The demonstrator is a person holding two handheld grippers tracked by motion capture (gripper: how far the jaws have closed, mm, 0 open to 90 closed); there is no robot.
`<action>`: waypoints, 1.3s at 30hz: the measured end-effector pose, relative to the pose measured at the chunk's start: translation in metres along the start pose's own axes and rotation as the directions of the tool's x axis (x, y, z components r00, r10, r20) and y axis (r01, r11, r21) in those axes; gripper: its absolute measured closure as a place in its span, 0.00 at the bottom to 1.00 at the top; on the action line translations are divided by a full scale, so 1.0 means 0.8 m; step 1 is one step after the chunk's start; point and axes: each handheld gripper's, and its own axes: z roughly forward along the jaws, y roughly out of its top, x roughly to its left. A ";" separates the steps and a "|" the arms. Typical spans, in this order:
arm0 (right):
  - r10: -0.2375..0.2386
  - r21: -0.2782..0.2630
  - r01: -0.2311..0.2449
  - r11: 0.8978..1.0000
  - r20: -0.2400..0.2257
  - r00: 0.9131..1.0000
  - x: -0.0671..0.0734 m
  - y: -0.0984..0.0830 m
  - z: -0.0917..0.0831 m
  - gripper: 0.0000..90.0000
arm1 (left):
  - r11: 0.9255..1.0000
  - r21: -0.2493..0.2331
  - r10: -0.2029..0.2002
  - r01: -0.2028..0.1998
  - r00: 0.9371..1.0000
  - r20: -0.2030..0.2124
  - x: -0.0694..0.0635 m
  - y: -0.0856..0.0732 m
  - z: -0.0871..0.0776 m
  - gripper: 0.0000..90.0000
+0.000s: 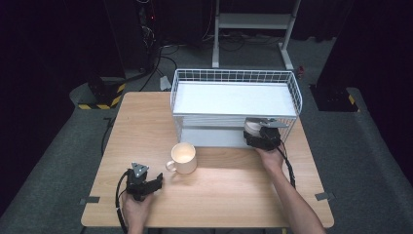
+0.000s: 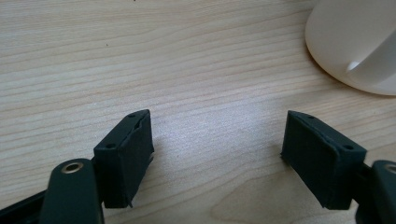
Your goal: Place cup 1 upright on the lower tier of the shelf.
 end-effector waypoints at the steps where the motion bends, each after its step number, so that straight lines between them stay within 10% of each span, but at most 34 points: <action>1: -0.010 0.000 0.010 1.000 0.000 1.000 0.000 0.000 0.000 0.21 | 1.000 0.000 0.000 0.000 1.000 0.000 0.000 0.000 0.000 0.28; 39: 0.036 0.060 -0.036 0.998 0.008 0.999 0.002 -0.031 -0.016 0.24 | 1.000 0.002 0.005 -0.005 1.000 -0.004 -0.001 0.000 0.000 0.27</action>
